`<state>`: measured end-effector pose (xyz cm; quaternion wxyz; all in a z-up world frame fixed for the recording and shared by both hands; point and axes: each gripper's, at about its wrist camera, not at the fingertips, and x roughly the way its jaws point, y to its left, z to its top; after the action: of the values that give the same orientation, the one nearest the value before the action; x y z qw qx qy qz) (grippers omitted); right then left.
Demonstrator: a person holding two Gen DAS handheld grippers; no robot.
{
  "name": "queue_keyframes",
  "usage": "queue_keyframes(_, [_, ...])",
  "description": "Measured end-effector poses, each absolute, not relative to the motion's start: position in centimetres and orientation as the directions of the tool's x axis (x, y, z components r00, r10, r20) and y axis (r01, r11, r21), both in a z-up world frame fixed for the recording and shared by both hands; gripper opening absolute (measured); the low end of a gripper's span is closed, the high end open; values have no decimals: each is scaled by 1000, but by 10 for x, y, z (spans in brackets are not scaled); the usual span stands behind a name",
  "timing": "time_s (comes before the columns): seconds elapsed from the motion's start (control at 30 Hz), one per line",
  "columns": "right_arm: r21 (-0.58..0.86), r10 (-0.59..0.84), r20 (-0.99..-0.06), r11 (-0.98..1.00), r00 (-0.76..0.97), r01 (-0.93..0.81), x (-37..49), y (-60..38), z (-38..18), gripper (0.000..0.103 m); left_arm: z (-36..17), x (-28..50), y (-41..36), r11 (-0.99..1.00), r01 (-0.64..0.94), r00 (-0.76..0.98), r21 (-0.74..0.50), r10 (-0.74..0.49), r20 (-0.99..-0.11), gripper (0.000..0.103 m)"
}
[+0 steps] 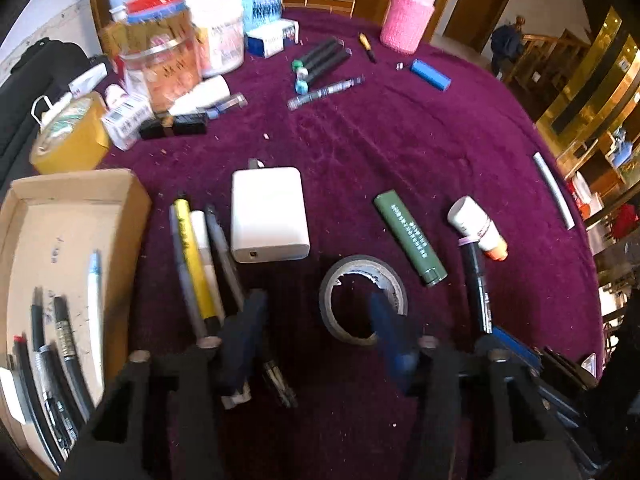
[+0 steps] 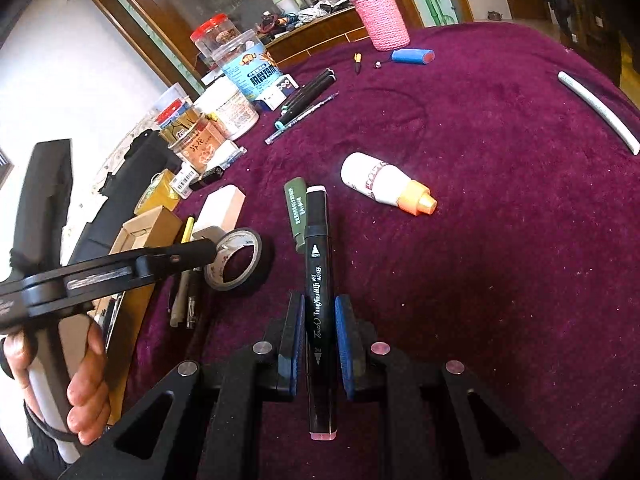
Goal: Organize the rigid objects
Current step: 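Carry the black marker toward the tray while the left tool grasps the tape roll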
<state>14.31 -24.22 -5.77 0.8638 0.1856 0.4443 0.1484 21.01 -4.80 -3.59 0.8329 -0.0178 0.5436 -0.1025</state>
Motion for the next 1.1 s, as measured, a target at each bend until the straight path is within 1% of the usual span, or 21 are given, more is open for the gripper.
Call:
queue_keyframes(0.07, [455,424,-713,886,559,-91,143,-242,-58,16,-45,214,-53,980,157,362,-124,-174,-916,31])
queue_keyframes(0.1, [454,424,-714,886,557,-93,143,-242,-58,17,-49,214,-55,981,157,356,-114,-164,-920,28])
queue_keyframes(0.13, [453,425,-714,886,556,-95,143,-241,-58,17,-52,214,-57,982,154,356,-106,-155,-922,22])
queue_keyframes(0.3, [449,423,-722,889,547,-95,146,-240,-59,17,-54,207,-64,989,137,389,-57,-106,-915,14])
queue_keyframes(0.33, [449,422,-724,889,546,-93,146,-240,-60,17,-53,206,-64,990,132,392,-53,-102,-914,10])
queue_keyframes(0.37, [448,421,-724,889,546,-93,146,-240,-60,17,-51,205,-63,990,130,392,-55,-102,-914,9])
queue_keyframes(0.47, [443,415,-725,892,549,-90,146,-240,-61,16,-45,195,-53,985,128,382,-112,-153,-912,8])
queue_keyframes(0.57, [446,414,-725,891,550,-83,147,-242,-62,16,-37,181,-43,983,124,392,-135,-173,-904,8])
queue_keyframes(0.67, [419,385,-724,905,573,-79,142,-241,-59,16,-28,164,-29,978,116,399,-173,-205,-894,8])
queue_keyframes(0.8, [405,367,-692,910,622,-86,133,-237,-46,16,-6,133,-2,972,113,439,-208,-236,-867,9])
queue_keyframes(0.93, [461,442,-649,876,619,-142,117,-207,-25,17,14,110,39,971,75,475,-227,-235,-848,9])
queue_keyframes(1.1, [429,493,-635,865,595,-258,104,-134,8,17,28,100,92,968,17,507,-250,-224,-832,9])
